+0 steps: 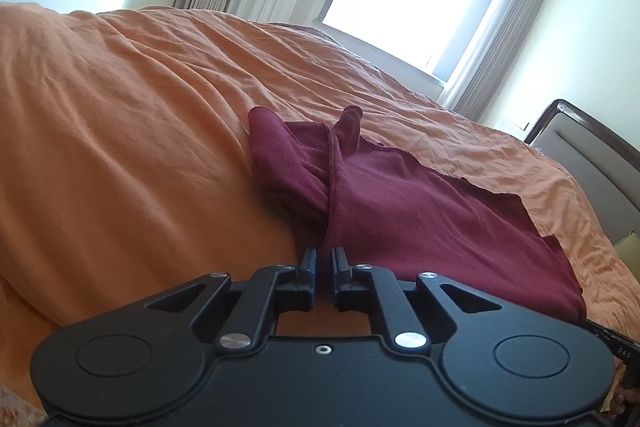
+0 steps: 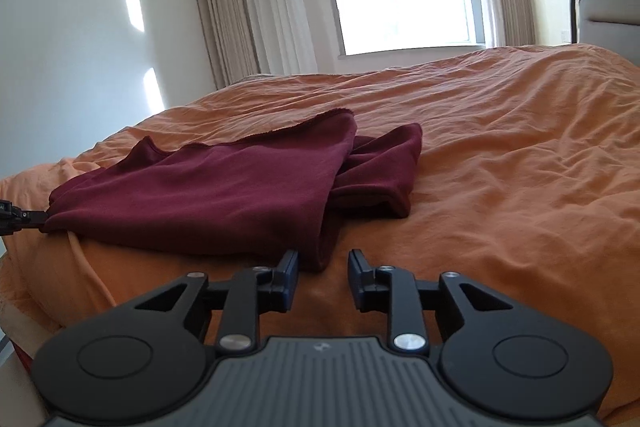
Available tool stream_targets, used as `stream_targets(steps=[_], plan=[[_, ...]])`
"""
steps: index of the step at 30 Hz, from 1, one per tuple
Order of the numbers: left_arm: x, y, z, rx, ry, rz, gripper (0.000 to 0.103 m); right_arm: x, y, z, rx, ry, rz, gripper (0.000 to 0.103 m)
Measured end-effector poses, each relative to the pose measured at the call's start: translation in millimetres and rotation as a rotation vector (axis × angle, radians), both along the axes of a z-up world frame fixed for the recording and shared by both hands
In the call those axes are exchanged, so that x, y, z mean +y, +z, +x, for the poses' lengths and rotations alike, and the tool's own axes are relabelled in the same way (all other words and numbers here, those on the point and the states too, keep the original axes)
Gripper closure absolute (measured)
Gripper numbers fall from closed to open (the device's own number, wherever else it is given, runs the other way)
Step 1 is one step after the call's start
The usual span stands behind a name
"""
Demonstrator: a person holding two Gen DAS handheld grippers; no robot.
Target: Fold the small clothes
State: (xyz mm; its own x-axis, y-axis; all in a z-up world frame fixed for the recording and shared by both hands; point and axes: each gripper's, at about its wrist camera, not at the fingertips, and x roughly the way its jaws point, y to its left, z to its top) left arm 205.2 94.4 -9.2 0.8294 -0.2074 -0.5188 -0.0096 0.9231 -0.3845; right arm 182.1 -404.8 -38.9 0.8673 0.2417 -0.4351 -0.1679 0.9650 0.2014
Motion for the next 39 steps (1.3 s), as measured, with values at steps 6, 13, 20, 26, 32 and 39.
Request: stream_targets(steps=[6,13,20,26,32,39], plan=[[6.8,0.1,-9.2,0.002,0.028,-0.057,0.046,12.5,16.7,-6.8,-0.08,-0.013,-0.031,0.026],[-4.9,2.3,-22.4,-0.029,0.131,-0.106,0.007,77.5,20.5,32.3,-0.175,-0.077,-0.207,0.001],[-32.3,-0.8,-5.3,-0.013,0.156,-0.112,0.001,81.6,-16.2,46.1,-0.105,-0.208,-0.321,0.0],[-46.7,-11.2,-1.9,0.012,0.096,-0.183,0.001,49.9,-30.9,15.2,-0.117,-0.232,-0.229,0.0],[-52.7,-19.2,7.9,-0.027,0.079,-0.279,0.001,67.1,-9.3,9.8,-0.165,-0.244,-0.303,0.0],[-41.3,-31.1,9.2,-0.079,0.2,-0.356,0.001,103.1,25.2,37.3,-0.234,-0.137,-0.342,0.0]])
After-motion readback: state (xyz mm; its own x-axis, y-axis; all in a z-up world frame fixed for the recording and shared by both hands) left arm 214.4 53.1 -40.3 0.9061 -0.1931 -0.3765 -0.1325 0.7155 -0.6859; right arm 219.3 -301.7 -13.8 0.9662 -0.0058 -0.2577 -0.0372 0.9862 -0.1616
